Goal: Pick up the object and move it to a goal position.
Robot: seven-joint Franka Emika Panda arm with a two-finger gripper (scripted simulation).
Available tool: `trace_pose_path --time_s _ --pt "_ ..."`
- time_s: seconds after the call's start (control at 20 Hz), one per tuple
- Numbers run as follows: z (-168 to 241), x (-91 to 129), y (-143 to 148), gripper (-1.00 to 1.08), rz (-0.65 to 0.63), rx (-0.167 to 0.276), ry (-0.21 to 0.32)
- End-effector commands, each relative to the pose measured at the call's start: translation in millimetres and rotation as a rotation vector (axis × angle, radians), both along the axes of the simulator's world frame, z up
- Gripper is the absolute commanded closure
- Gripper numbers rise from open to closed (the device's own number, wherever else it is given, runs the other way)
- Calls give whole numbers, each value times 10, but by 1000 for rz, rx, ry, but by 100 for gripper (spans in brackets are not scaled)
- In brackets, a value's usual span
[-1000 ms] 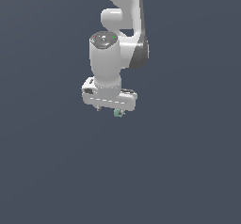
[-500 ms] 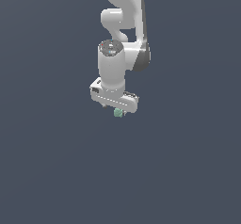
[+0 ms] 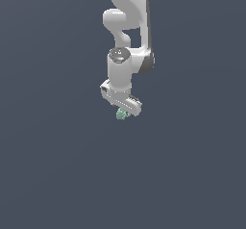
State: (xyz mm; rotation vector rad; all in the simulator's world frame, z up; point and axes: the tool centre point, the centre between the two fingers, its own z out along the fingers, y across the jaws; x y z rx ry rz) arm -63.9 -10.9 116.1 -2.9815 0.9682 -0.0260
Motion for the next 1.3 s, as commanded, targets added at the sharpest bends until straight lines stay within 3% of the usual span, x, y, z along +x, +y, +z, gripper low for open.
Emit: trace_pose_path --time_s 0.0,0.5,1.25 --pt "-71 -93 29 -92 -53 1 5" --pt "-224 -311 88 -92 -170 0 17" --pt "-521 -338 90 -92 -179 0 18"
